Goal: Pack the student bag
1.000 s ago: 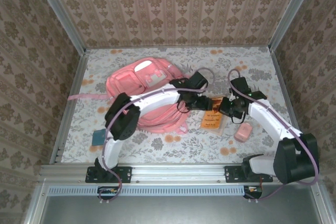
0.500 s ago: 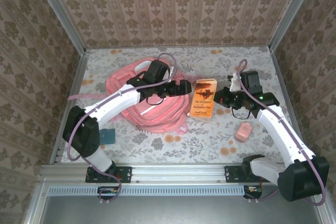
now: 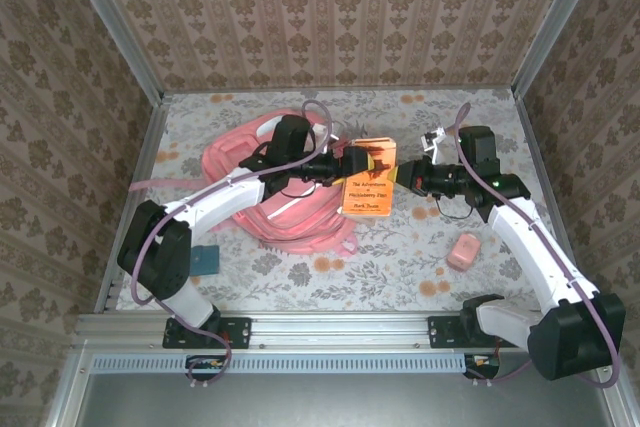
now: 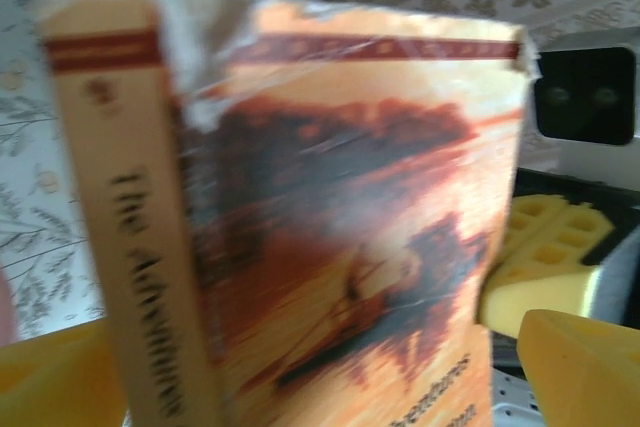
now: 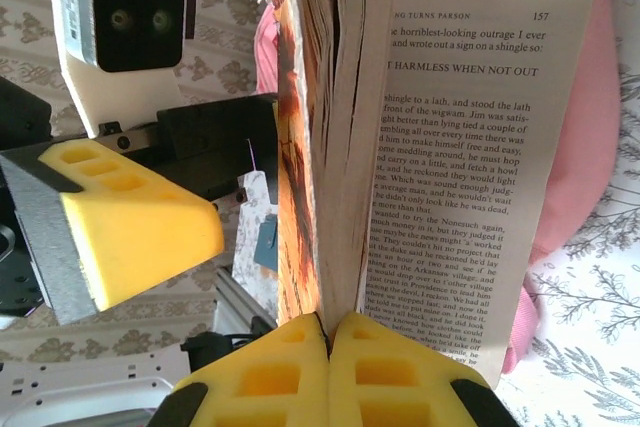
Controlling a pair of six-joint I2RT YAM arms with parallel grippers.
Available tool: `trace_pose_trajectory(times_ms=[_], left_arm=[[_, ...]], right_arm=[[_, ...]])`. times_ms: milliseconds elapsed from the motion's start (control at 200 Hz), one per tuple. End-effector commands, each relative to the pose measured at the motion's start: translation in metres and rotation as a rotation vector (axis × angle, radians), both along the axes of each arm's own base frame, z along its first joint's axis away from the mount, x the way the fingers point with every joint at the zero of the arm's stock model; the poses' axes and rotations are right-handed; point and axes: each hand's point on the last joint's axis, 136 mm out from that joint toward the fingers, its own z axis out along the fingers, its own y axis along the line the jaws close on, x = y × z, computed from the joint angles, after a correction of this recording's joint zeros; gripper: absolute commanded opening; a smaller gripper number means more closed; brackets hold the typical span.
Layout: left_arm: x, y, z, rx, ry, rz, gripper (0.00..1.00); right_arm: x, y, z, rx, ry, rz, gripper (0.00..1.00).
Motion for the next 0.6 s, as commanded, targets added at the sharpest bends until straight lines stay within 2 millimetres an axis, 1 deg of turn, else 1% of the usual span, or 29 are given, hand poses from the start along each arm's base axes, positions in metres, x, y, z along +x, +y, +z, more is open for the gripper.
trace_pose_trajectory(times_ms=[0, 80, 150, 235, 255, 285, 330, 380, 420, 455, 515, 570, 580, 595], left_arm=[[-0.002, -0.005, 0.019, -0.088, -0.023, -0.050, 0.92], [-0.002, -0.005, 0.023, -0.096, -0.032, -0.054, 0.83], [-0.003, -0.004, 0.026, -0.099, -0.039, -0.055, 0.69], [-0.001, -0.003, 0.026, -0.094, -0.041, -0.042, 0.48], [0.000, -0.002, 0.026, -0.093, -0.042, -0.037, 0.44], [0.001, -0.001, 0.027, -0.091, -0.044, -0.029, 0.38], [0.003, 0.001, 0.026, -0.084, -0.046, -0.009, 0.32], [0.007, 0.005, 0.025, -0.074, -0.048, 0.017, 0.26], [0.010, 0.008, 0.026, -0.068, -0.053, 0.042, 0.24], [0.013, 0.012, 0.027, -0.065, -0.059, 0.066, 0.24], [0.019, 0.018, 0.027, -0.054, -0.064, 0.116, 0.23], [0.024, 0.025, 0.028, -0.047, -0.063, 0.159, 0.23], [0.029, 0.027, 0.027, -0.040, -0.068, 0.191, 0.22], [0.032, 0.030, 0.028, -0.038, -0.070, 0.212, 0.22]], right_arm=[[0.001, 0.007, 0.026, 0.061, -0.066, 0.053, 0.00], [0.003, 0.006, 0.023, 0.051, -0.059, 0.045, 0.00], [0.005, 0.004, 0.019, 0.038, -0.051, 0.034, 0.00], [0.007, 0.000, 0.012, 0.019, -0.035, 0.013, 0.00], [0.008, -0.001, 0.011, 0.015, -0.033, 0.010, 0.02], [0.008, -0.002, 0.010, 0.008, -0.030, 0.001, 0.08], [0.009, -0.006, 0.008, -0.010, -0.025, -0.023, 0.27], [0.010, -0.011, 0.006, -0.032, -0.026, -0.058, 0.44], [0.010, -0.014, 0.005, -0.044, -0.029, -0.081, 0.58], [0.010, -0.017, 0.004, -0.047, -0.030, -0.101, 0.67], [0.010, -0.018, 0.003, -0.024, -0.026, -0.127, 0.77], [0.010, -0.016, 0.001, 0.022, -0.013, -0.144, 0.82], [0.010, -0.015, 0.000, 0.034, -0.005, -0.148, 0.83], [0.011, -0.015, -0.001, 0.049, 0.000, -0.154, 0.84]])
